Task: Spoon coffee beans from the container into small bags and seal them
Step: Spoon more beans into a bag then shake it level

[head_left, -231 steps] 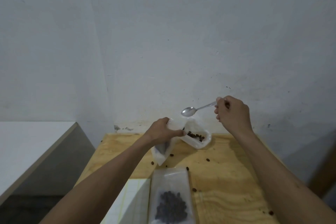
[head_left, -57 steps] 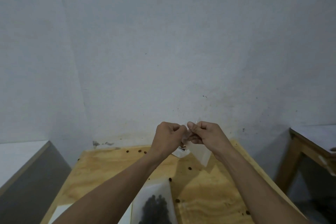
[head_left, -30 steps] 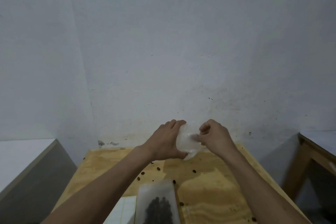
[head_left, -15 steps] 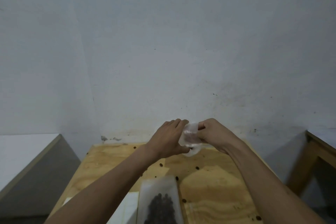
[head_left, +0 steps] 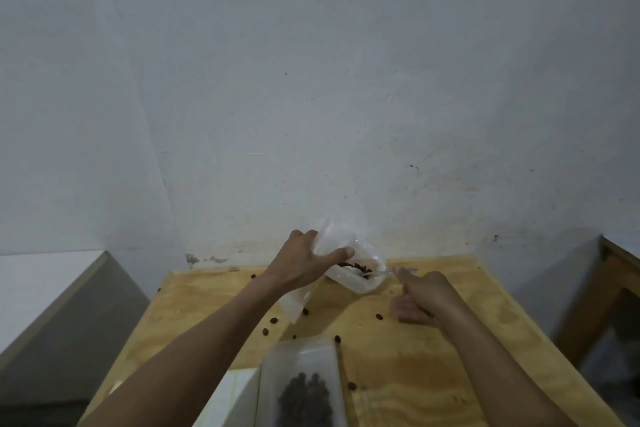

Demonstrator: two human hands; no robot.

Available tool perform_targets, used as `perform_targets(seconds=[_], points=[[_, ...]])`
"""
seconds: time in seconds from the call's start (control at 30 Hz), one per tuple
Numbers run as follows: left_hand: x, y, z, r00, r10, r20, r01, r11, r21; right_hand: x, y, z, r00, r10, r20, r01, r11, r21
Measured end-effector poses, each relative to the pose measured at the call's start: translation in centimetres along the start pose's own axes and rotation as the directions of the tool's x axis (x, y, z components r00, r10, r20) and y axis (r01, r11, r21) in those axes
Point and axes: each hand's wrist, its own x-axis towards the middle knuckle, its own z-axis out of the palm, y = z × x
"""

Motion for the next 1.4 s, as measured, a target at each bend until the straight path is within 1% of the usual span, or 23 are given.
perform_targets(seconds=[0.07,0.1,0.13,0.17,0.2,0.27,0.3,0.37,0.4,0.47,0.5,0.57,0.63,0.7,0.77,0.8,0.87,0.93,1.07,1.13,1.27,1.4], points=[[0.2,0.4,-0.1,0.997,-0.032,0.070,0.042,0.988,-0.148,0.8,0.1,0.9,0.999,-0.039,-0.032,0.042,0.993,0.110],[0.3,0.4,-0.2,0.991,-0.066,0.112,0.089,0.974,-0.208,1.0,0.0,1.3,0.994,-0.087,-0.063,0.094,0.988,0.121],[0.5,0.4,-0.2,0.984,-0.100,0.151,0.135,0.960,-0.245,1.1,-0.1,1.6,0.984,-0.147,-0.100,0.156,0.983,0.096],[0.6,0.3,-0.2,0.976,-0.126,0.178,0.170,0.950,-0.260,1.1,-0.2,1.7,0.965,-0.225,-0.136,0.231,0.973,0.028],[0.7,0.3,-0.1,0.969,-0.149,0.195,0.198,0.945,-0.262,0.9,-0.4,1.7,0.931,-0.325,-0.167,0.316,0.945,-0.079],[1.1,0.1,0.1,0.964,-0.192,0.182,0.239,0.929,-0.282,0.5,-0.9,1.3,0.823,-0.534,-0.193,0.447,0.819,-0.359],[1.3,0.0,0.2,0.965,-0.206,0.162,0.246,0.922,-0.299,0.1,-1.3,1.1,0.778,-0.598,-0.190,0.464,0.752,-0.467],[1.3,0.3,0.4,0.972,-0.212,0.107,0.235,0.915,-0.328,-0.3,-1.6,0.7,0.733,-0.652,-0.192,0.438,0.669,-0.600],[1.2,0.4,0.5,0.978,-0.192,0.082,0.208,0.916,-0.344,-0.4,-1.7,0.7,0.728,-0.656,-0.200,0.408,0.649,-0.642],[0.6,0.9,0.8,0.995,-0.095,0.036,0.102,0.938,-0.330,-0.7,-1.4,1.2,0.736,-0.636,-0.231,0.353,0.652,-0.672],[0.1,1.6,0.7,1.000,-0.025,0.017,0.029,0.954,-0.299,-0.7,-1.2,1.5,0.743,-0.618,-0.258,0.334,0.675,-0.658],[-0.6,2.6,0.9,0.994,0.111,0.008,-0.105,0.963,-0.247,-0.5,-0.6,2.0,0.769,-0.552,-0.322,0.304,0.759,-0.575],[-1.0,3.3,0.8,0.982,0.187,0.028,-0.175,0.954,-0.242,-0.2,-0.1,2.3,0.800,-0.463,-0.383,0.268,0.846,-0.462],[-0.7,3.1,0.5,0.982,0.180,0.052,-0.163,0.957,-0.241,-0.1,0.2,2.3,0.829,-0.369,-0.420,0.230,0.910,-0.345],[-0.2,2.4,0.1,0.987,0.150,0.065,-0.135,0.971,-0.199,0.0,0.4,2.3,0.867,-0.284,-0.408,0.208,0.953,-0.223],[0.0,2.1,0.0,0.985,0.158,0.072,-0.144,0.975,-0.171,0.0,0.6,2.2,0.887,-0.247,-0.390,0.203,0.968,-0.149],[0.1,1.6,0.0,0.975,0.191,0.116,-0.173,0.974,-0.145,0.2,1.1,2.2,0.921,-0.167,-0.352,0.185,0.983,0.016],[-0.1,1.2,0.0,0.965,0.218,0.145,-0.197,0.970,-0.141,0.4,1.6,2.2,0.940,-0.118,-0.320,0.170,0.976,0.138],[-0.1,-0.1,0.0,0.965,0.216,0.146,-0.199,0.973,-0.119,0.7,1.6,1.6,0.951,-0.103,-0.292,0.182,0.950,0.255],[0.0,-0.8,0.1,0.968,0.203,0.148,-0.186,0.975,-0.120,0.4,1.1,1.1,0.950,-0.122,-0.288,0.206,0.937,0.281],[-0.3,-1.9,0.4,0.968,0.171,0.183,-0.143,0.977,-0.160,-0.6,-0.5,0.0,0.943,-0.178,-0.280,0.255,0.928,0.271],[-1.2,-1.6,-0.1,0.970,0.137,0.199,-0.105,0.981,-0.162,-1.9,-2.7,-0.7,0.936,-0.239,-0.258,0.304,0.919,0.251]])
